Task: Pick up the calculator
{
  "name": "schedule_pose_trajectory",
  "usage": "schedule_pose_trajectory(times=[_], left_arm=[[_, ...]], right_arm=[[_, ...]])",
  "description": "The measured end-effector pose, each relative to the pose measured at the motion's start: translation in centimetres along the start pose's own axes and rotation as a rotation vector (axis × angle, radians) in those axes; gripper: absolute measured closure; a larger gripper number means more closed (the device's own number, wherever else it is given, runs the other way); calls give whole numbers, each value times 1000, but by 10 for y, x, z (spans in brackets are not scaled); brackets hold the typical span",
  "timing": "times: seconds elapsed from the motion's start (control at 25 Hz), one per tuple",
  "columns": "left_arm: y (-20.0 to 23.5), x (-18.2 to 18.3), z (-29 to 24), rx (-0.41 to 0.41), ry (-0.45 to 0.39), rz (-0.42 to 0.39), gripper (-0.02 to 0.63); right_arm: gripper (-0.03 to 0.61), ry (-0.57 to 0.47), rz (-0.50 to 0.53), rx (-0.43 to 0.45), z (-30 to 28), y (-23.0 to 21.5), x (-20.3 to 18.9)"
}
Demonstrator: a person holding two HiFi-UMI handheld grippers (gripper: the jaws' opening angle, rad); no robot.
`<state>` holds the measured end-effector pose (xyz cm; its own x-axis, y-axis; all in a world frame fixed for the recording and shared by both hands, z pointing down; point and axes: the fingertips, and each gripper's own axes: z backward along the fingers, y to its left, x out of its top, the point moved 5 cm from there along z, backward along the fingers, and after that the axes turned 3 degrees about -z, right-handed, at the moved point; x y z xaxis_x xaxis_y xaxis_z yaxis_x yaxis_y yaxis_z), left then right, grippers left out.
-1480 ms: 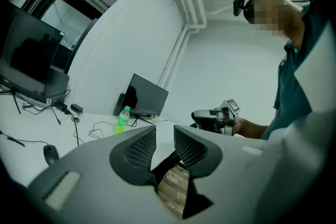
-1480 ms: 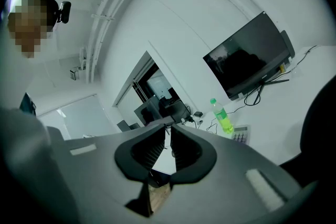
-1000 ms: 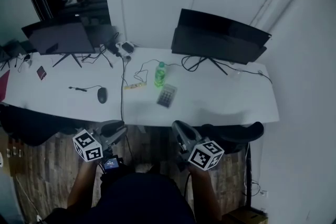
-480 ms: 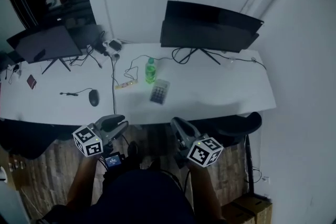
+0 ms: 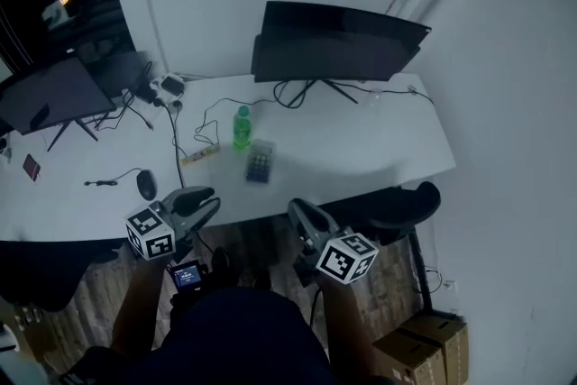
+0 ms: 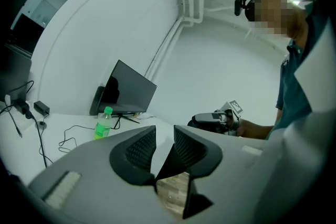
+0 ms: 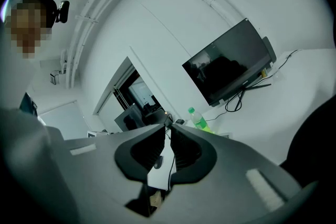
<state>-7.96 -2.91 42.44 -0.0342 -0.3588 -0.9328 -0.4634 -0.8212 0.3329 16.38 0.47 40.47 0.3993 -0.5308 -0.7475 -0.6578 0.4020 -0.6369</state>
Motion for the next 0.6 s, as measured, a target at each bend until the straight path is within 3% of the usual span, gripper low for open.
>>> schedule_pose_trajectory(times=[0.6], left_arm=[[67, 6, 0, -87, 3, 33, 511]], right_arm=[[560, -19, -4, -106, -55, 1, -1]])
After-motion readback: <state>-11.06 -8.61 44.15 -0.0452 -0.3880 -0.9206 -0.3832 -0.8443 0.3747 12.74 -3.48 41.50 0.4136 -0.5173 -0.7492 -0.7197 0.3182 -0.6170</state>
